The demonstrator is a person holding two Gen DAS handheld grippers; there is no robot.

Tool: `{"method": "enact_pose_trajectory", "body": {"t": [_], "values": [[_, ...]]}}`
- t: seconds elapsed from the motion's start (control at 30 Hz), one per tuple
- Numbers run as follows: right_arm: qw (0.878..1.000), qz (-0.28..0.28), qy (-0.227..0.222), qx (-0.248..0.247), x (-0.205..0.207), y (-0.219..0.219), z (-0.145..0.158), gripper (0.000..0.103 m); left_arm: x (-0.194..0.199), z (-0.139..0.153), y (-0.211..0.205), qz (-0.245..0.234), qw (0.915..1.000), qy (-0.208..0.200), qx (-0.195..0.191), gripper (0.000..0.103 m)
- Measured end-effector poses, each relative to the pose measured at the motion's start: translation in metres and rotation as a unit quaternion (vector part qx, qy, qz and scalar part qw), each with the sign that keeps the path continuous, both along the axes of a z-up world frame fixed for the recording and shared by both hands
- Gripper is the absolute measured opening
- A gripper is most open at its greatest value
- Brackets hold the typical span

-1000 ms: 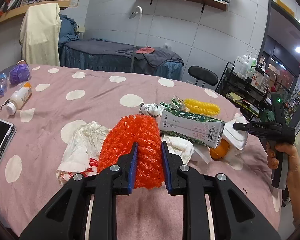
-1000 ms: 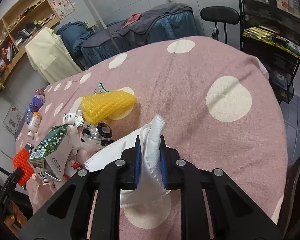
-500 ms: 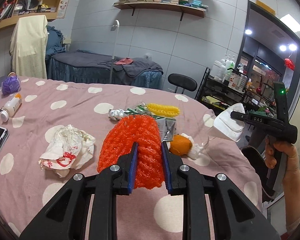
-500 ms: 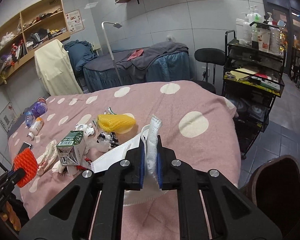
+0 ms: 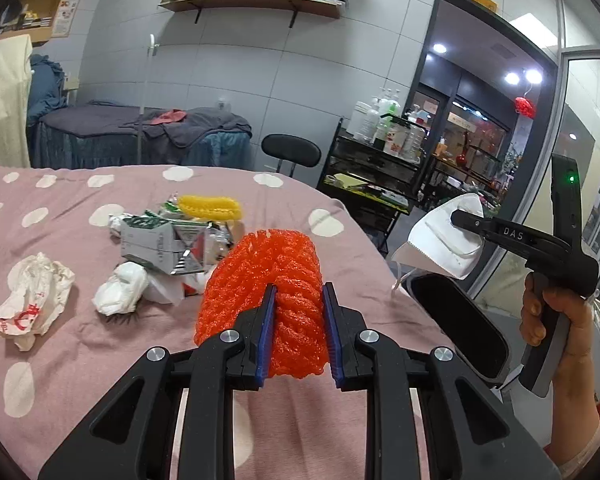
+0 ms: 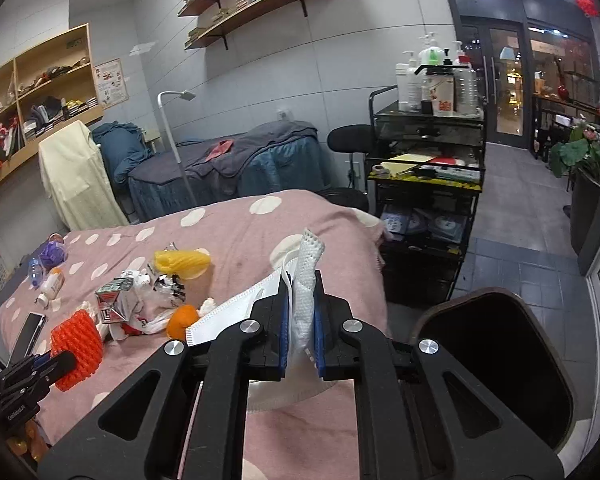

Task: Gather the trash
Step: 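Carry both items to the brown bin and open both tools to drop them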

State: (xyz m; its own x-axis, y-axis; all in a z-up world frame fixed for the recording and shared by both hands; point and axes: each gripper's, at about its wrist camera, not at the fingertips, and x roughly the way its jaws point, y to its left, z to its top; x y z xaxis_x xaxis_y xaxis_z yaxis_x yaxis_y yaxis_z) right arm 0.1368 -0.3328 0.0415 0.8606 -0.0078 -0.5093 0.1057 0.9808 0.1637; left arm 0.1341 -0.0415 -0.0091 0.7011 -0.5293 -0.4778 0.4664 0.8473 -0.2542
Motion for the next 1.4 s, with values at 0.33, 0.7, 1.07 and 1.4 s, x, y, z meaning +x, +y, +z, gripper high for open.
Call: {"method": "enact_pose_trajectory", "body": {"t": [0.33,0.7,1.07,1.4], "values": [[0.990,-0.132,0.018,-0.038,-0.054,-0.078,-0.012,0.011,0.001,-0.001,-0.072,-0.089,0.9960,0.003,-0.001,0.022],[0.962,-0.241,0.129,-0.002,-0.077,-0.167,-0.093,0.011,-0.001,-0.002,-0.144,-0.171,0.9852,0.015,0.004,0.022],[0.948,-0.280,0.147,0.025,-0.087,-0.185,-0.135,0.067,0.002,-0.020,-0.210,-0.238,0.9688,0.066,0.014,0.022],[0.938,-0.330,0.110,-0.009,-0.127,-0.192,-0.112,0.082,-0.003,-0.035,-0.278,-0.288,0.9529,0.083,0.048,0.022]]}}
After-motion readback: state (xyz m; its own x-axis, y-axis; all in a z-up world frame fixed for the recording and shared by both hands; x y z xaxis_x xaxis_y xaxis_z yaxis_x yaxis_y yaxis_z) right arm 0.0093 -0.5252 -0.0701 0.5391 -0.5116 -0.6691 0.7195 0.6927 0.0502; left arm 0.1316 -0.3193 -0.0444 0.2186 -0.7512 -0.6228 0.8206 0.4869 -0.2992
